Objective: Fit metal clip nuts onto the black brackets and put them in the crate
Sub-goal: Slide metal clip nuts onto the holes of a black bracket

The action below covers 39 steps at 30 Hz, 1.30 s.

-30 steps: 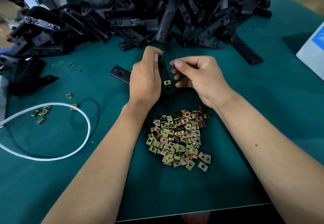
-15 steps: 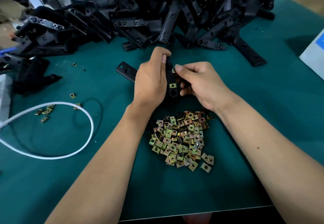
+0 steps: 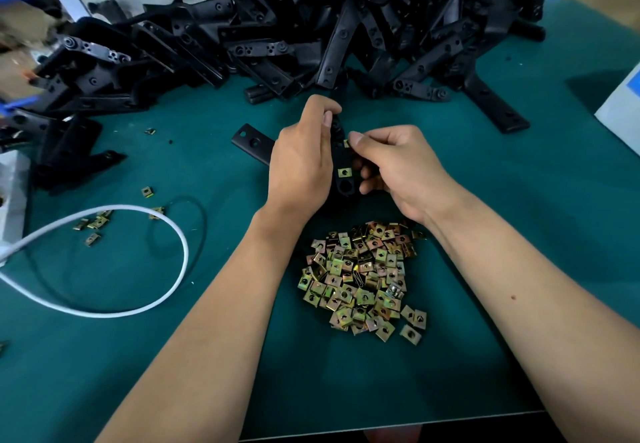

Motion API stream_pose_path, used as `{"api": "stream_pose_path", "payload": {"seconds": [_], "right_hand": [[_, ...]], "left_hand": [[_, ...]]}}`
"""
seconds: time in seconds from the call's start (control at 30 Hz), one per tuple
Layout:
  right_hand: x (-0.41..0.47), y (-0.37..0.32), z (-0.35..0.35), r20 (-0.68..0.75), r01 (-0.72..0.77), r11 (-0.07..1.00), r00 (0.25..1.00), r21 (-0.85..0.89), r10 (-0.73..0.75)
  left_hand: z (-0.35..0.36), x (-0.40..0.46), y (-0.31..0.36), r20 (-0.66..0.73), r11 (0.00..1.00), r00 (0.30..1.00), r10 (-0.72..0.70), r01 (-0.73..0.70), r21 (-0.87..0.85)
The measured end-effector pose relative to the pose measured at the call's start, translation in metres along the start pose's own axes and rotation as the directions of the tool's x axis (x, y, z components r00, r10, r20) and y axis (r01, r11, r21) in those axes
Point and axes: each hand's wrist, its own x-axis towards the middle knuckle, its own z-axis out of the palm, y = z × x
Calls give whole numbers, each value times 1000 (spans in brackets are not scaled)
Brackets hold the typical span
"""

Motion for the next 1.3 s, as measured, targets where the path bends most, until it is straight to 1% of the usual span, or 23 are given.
{"api": "stream_pose_path", "payload": {"seconds": [0.2,0.37,0.53,0.7,0.73,0.77,0.87,0.93,1.03,1.1,1.23,1.3], "right_hand": [[1,1,-1,0,34,998,999,-44,-34],[2,4,-1,-22,69,990,997,-120,-72],[3,7,1,-11,103,981,994,-163,-106],[3,6,0,2,149,951,988,-269,-154],[3,5,0,6,135,958,990,-252,-138],[3,5,1,4,105,974,994,-199,-107],[2,3,1,-42,6,999,999,42,-4],[2,2,-1,-70,-6,997,997,80,12],[2,3,-2,-81,-1,997,997,74,7],[2,3,-1,-85,29,998,996,51,-24],[0,1,0,-80,165,982,982,-97,-173],[0,0,0,-69,194,971,976,-136,-205]], "left_hand": [[-1,0,0,-7,1000,1000,10,-10,30],[0,0,3,-6,998,1000,-4,4,60],[1,0,9,-11,992,1000,12,-10,126],[-1,2,9,8,993,1000,30,-31,111],[-1,2,8,19,995,1000,20,-22,92],[-1,2,7,25,997,1000,10,-12,78],[-1,1,6,19,997,1000,-12,11,80],[-1,1,6,17,995,1000,-26,24,101],[-1,1,7,18,992,999,-27,25,122],[-1,2,8,18,991,1000,-23,21,131],[-1,2,11,-4,984,1000,-3,3,178],[-1,2,12,-17,979,1000,-18,21,201]]}}
